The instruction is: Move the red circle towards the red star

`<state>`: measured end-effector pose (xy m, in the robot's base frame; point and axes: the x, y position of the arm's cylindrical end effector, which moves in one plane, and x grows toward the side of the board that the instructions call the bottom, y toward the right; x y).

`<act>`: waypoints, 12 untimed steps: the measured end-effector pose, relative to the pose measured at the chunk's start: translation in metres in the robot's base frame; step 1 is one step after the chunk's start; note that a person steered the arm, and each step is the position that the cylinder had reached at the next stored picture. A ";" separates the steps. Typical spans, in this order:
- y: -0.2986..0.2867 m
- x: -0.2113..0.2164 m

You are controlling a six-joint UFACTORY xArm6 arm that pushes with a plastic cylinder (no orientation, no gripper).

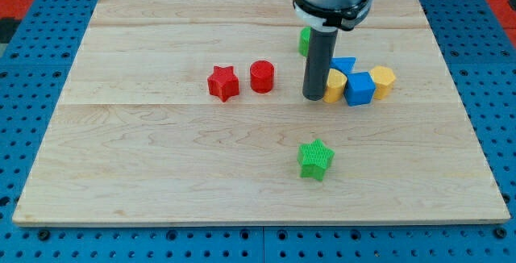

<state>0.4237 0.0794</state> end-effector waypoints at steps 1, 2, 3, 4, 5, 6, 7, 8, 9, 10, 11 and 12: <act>0.000 0.000; 0.000 -0.004; -0.017 -0.018; -0.041 -0.023; -0.067 -0.025; -0.093 -0.025; -0.119 -0.026; -0.143 -0.028; -0.170 -0.029; -0.180 -0.034; -0.153 -0.045; -0.112 -0.046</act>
<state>0.3779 -0.0329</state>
